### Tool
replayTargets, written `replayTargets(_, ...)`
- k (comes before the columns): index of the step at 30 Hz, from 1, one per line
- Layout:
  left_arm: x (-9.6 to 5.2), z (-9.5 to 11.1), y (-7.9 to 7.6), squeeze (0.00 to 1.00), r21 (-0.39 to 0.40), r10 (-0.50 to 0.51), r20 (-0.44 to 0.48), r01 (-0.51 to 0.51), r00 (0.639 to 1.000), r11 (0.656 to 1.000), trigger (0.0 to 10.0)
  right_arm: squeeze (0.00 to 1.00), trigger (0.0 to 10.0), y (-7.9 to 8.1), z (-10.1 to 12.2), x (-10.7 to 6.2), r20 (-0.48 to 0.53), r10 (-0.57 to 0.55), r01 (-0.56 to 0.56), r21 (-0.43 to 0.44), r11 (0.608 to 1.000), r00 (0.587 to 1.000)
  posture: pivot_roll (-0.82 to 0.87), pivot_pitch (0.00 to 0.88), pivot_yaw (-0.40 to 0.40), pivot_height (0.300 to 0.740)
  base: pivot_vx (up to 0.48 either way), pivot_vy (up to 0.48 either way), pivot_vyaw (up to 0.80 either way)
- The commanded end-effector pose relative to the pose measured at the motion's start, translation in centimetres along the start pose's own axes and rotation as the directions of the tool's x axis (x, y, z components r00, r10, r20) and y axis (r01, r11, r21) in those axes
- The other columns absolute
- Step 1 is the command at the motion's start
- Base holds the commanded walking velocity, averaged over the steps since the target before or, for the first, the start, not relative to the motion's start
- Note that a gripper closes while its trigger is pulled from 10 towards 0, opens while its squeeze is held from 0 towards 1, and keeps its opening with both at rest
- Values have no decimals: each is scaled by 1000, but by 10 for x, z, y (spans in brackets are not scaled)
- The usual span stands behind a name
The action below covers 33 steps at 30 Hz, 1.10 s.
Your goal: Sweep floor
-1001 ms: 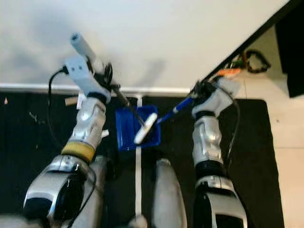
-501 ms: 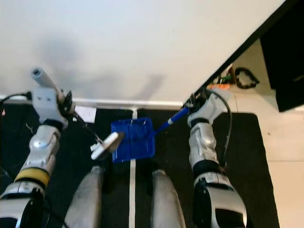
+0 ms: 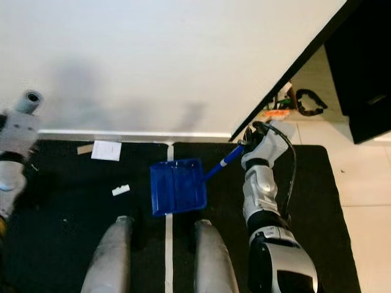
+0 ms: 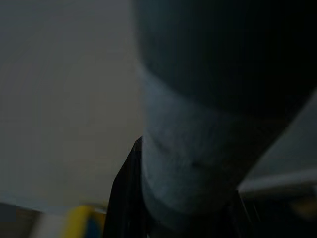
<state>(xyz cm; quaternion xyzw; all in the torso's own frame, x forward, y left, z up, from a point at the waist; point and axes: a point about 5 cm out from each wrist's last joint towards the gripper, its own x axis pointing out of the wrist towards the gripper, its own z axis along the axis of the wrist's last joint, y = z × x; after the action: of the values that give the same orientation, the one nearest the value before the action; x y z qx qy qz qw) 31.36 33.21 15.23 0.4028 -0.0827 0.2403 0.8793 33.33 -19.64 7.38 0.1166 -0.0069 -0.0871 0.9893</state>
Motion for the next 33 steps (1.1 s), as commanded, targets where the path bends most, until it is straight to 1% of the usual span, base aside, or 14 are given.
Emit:
replayTargets(1, 3, 6, 7, 0, -18, 53, 50, -52, 997, 998, 10000, 0, 10000, -4, -5, -3, -9, -17, 17, 15, 1000, 1000, 79, 179, -44, 740, 0, 0, 0)
replayTargets(6, 4, 7, 7, 0, -61, 82, 31, -80, 996, 995, 10000, 0, 10000, 0, -4, -2, -8, -8, 9, 21, 1000, 1000, 83, 175, -45, 740, 0, 0, 0)
replayTargets(9, 2, 2, 3, 0, -120, 93, -30, -96, 995, 988, 10000, 0, 10000, 1, -4, -1, -8, -5, 5, 23, 1000, 1000, 84, 174, -45, 740, 0, 0, 0)
replayTargets(10, -2, -7, -1, 0, -214, 95, -146, -126, 985, 969, 10000, 0, 10000, 1, -3, -1, -4, -5, 5, 25, 1000, 1000, 88, 164, -41, 740, 0, 0, 0)
replayTargets(11, -9, -21, -10, 0, -318, 60, -297, -158, 953, 935, 10000, 0, 10000, 0, -1, 0, 3, -15, 15, 40, 999, 1000, 91, 157, -38, 740, 0, 0, 0)
replayTargets(12, -16, -31, -20, 0, -399, 12, -402, -187, 916, 898, 10000, 0, 10000, 0, 0, 1, 9, -26, 26, 58, 998, 1000, 91, 145, -31, 740, 0, 0, 0)
replayTargets(13, -16, -31, -20, 0, -399, 12, -402, -187, 916, 898, 10000, 0, 10000, 0, 0, 1, 9, -26, 26, 58, 998, 1000, 91, 145, -31, 740, 0, 0, 0)
replayTargets(14, -25, -38, -28, 0, -455, -25, -476, -222, 879, 862, 10000, 0, 10000, -2, 4, 3, 26, -36, 34, 84, 996, 999, 89, 143, -29, 740, 0, 0, 0)
replayTargets(17, -35, -35, -44, 0, -509, -87, -444, -171, 892, 844, 10000, 0, 10000, -3, 21, 10, 112, -39, 23, 142, 990, 993, 87, 129, -23, 740, 0, 0, 0)
replayTargets(21, -37, -29, -48, 0, -514, -82, -398, -148, 914, 845, 10000, 0, 10000, -3, 32, 13, 170, -20, -4, 143, 990, 985, 83, 116, -16, 740, 0, 0, 0)
replayTargets(25, -37, -23, -51, 0, -556, -103, -360, -124, 927, 822, 10000, 0, 10000, -9, 32, 13, 166, -37, 16, 122, 992, 985, 82, 112, -15, 740, 0, 0, 0)
replayTargets(26, -38, -20, -54, 0, -592, -123, -334, -106, 934, 799, 10000, 0, 10000, -15, 30, 11, 156, -55, 38, 110, 993, 986, 78, 108, -13, 740, 0, 0, 0)
replayTargets(28, -40, -14, -63, 0, -613, -169, -291, -48, 942, 788, 10000, 0, 10000, -24, 25, 8, 123, -90, 79, 86, 993, 988, 75, 110, -13, 740, 0, 0, 0)
replayTargets(33, -42, -10, -70, 0, -622, -213, -264, 3, 941, 783, 10000, 0, 10000, -30, 20, 6, 93, -110, 103, 75, 992, 990, 72, 111, -12, 740, 0, 262, 0)
